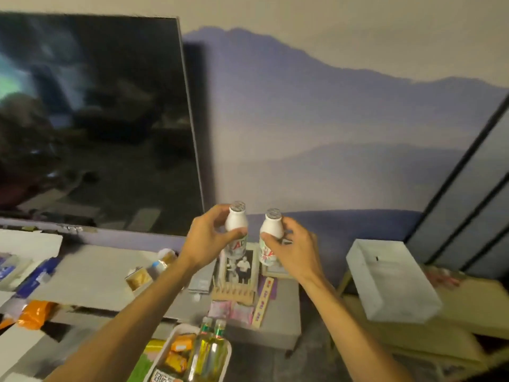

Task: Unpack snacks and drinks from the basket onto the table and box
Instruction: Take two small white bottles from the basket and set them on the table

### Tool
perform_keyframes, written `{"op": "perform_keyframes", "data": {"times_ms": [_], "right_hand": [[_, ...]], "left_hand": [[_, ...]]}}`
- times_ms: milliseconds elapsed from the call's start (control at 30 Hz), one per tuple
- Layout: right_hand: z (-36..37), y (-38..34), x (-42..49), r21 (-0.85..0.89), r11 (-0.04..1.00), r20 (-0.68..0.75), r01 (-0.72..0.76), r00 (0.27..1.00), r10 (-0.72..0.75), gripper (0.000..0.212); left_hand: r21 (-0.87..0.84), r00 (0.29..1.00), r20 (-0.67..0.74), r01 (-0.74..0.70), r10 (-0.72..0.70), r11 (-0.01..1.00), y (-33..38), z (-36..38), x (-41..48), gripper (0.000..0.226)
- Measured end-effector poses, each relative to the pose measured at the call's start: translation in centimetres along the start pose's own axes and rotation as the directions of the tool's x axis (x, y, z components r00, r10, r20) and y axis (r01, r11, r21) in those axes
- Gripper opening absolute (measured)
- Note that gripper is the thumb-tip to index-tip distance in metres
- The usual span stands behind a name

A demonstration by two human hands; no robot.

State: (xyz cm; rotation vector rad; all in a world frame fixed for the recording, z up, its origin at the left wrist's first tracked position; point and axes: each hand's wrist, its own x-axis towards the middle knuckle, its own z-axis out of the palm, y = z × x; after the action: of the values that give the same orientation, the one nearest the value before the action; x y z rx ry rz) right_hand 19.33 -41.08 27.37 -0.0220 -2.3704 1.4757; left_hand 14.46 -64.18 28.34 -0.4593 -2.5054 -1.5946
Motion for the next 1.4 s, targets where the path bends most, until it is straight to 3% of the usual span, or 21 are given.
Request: {"op": "perform_keyframes", "data": {"times_ms": [167,300,433,667,867,1033,1400], "right_hand": [[-13.4,1.2,-1.3,-0.03,0.999,-0.099,-0.017,0.995,0.013,0.05],[-24.6,3.8,-3.6,-0.056,0.998,-0.194,-0.039,0.981,0.028,0.048],[-35.0,7.8,-6.1,-0.067,0.995,-0.275,-0.077,0.96,0.056,0.039],[-47.8,14.7,-8.2,-0.116,0.979,-0.319,-0.165,0.94,0.12,0.044],[-54.4,22.5,-6.3,-0.127,0.951,-0.332,-0.283,0.915,0.228,0.05],[-57.8,30.0,-2.4,-0.18,0.923,-0.256,-0.341,0.922,0.291,0.046],[-57.7,46.8,7.3,-0.15,0.923,-0.188,-0.354,0.927,0.324,0.041]], "left_hand": [[-0.026,0.989,0.089,-0.112,0.114,0.993,9.2,9.5,1.2,0.056],[-0.07,0.973,0.156,-0.16,0.169,0.985,14.5,19.7,0.2,0.054],[-0.11,0.959,0.216,-0.164,0.185,0.98,18.7,30.8,-1.6,0.053],[-0.15,0.938,0.309,-0.118,0.16,0.982,23.6,46.3,-2.6,0.05],[-0.136,0.934,0.332,-0.093,0.133,0.986,24.8,57.3,0.7,0.049],[-0.132,0.945,0.323,0.002,0.041,0.991,22.6,65.4,4.8,0.046],[-0.101,0.949,0.186,0.275,-0.253,0.956,15.0,77.2,9.5,0.04]]}}
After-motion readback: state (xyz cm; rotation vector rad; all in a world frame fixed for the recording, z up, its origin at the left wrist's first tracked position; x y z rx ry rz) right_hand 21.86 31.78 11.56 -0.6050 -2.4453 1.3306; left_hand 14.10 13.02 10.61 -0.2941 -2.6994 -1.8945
